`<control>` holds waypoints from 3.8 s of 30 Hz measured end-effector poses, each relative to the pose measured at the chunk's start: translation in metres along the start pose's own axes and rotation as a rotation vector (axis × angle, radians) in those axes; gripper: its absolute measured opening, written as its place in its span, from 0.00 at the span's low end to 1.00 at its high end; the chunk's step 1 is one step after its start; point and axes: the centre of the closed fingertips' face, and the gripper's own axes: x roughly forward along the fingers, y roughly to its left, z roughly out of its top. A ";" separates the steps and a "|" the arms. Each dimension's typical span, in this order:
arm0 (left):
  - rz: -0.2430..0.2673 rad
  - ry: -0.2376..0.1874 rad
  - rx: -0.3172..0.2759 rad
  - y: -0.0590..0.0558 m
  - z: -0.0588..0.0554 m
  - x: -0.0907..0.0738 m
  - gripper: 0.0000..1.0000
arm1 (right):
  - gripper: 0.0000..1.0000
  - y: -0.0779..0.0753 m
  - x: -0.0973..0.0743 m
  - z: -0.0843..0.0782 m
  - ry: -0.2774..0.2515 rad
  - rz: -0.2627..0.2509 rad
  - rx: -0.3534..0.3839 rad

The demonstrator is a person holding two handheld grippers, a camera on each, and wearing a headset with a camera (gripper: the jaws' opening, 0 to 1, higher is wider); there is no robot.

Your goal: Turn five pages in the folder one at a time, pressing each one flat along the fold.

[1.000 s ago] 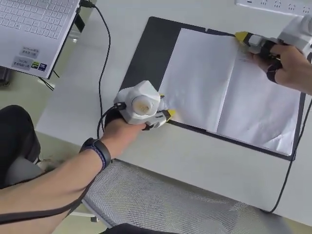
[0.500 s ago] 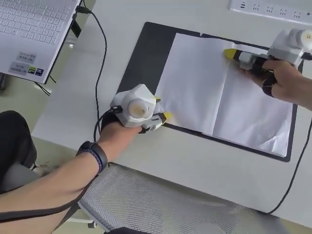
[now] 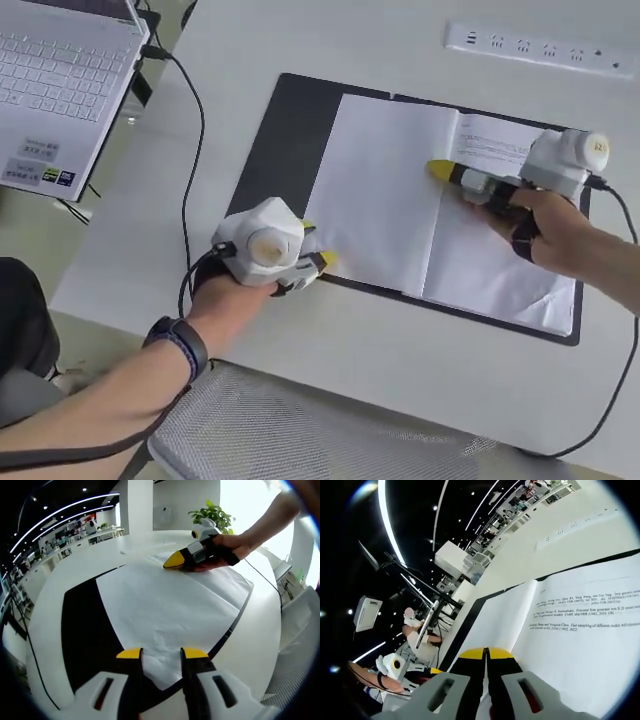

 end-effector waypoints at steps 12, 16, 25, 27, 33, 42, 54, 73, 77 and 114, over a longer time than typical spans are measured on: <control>0.004 -0.005 -0.020 0.005 -0.003 0.006 0.26 | 0.00 0.028 -0.016 -0.037 0.046 0.056 0.005; 0.001 -0.005 -0.020 0.003 -0.003 0.006 0.27 | 0.00 0.036 -0.021 -0.050 0.064 0.075 0.014; 0.003 -0.006 -0.025 0.002 -0.002 0.005 0.28 | 0.00 0.057 -0.031 -0.085 0.111 0.116 0.031; 0.000 -0.005 -0.024 0.002 -0.002 0.004 0.28 | 0.00 0.059 -0.033 -0.090 0.117 0.118 0.031; -0.004 -0.001 -0.020 0.002 -0.002 0.003 0.26 | 0.00 0.066 -0.038 -0.103 0.135 0.122 0.034; -0.006 -0.001 -0.017 0.000 -0.001 -0.001 0.26 | 0.00 0.068 -0.048 -0.128 0.180 0.128 0.037; 0.000 -0.018 -0.031 0.001 -0.002 -0.001 0.27 | 0.00 0.061 -0.052 -0.135 0.160 0.098 0.061; -0.019 0.001 -0.014 -0.001 0.000 -0.003 0.29 | 0.07 0.068 -0.057 -0.134 0.162 0.077 0.041; -0.021 0.009 -0.015 -0.003 0.000 -0.003 0.30 | 0.14 0.067 -0.063 -0.129 0.158 0.058 0.027; -0.091 -0.113 0.069 -0.015 0.082 -0.062 0.58 | 0.54 0.070 -0.205 -0.027 -0.005 -0.307 -0.468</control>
